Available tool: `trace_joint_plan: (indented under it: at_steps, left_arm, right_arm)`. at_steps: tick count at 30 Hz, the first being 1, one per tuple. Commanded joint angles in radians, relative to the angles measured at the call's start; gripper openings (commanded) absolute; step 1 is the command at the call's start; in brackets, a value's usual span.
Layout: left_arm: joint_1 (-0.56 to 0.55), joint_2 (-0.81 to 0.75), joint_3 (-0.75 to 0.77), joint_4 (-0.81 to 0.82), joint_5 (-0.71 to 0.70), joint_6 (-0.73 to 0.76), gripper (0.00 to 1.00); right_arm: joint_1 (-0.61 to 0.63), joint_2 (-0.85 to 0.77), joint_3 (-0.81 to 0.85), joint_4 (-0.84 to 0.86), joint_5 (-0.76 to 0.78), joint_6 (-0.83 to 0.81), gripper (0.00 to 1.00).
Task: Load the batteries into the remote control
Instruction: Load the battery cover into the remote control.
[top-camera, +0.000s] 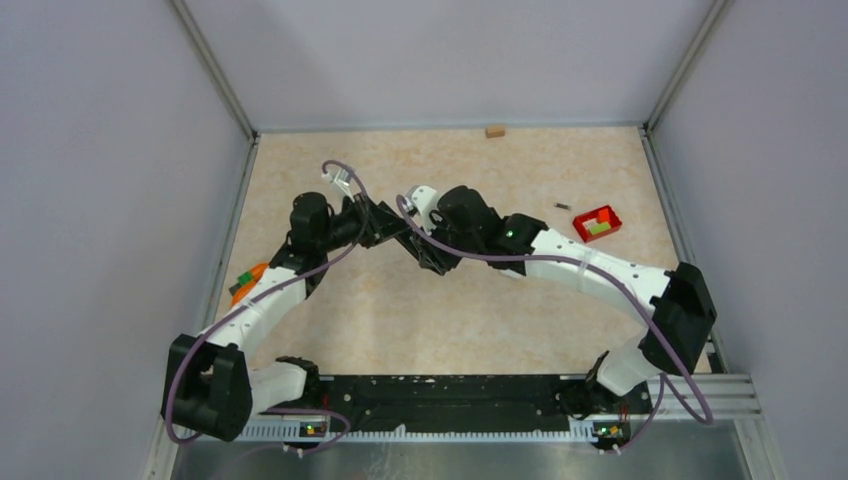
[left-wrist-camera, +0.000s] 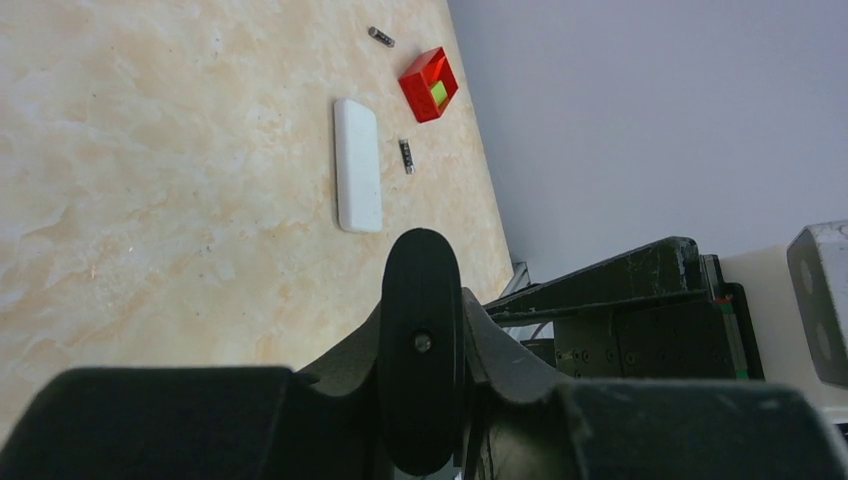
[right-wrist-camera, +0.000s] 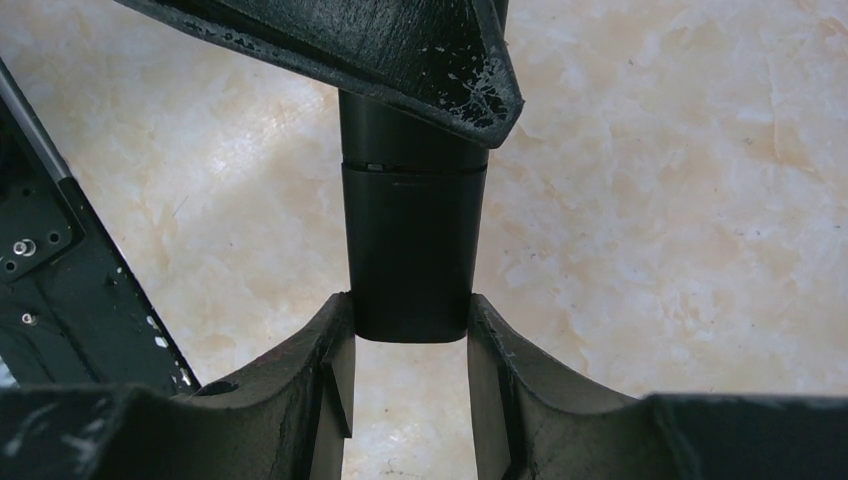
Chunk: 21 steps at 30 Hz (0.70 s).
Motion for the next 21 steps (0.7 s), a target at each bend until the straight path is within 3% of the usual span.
trace_joint_plan:
  at_steps: [1, 21]
  left_arm:
    - [-0.006, -0.008, 0.089, 0.031, 0.083, -0.095, 0.00]
    - [-0.008, 0.025, 0.070, 0.036, 0.193, -0.177, 0.00]
  right_arm:
    - [0.015, 0.049, 0.074, -0.020, 0.000, -0.003, 0.32]
    - [0.012, 0.190, 0.250, -0.110, 0.025, 0.069, 0.37]
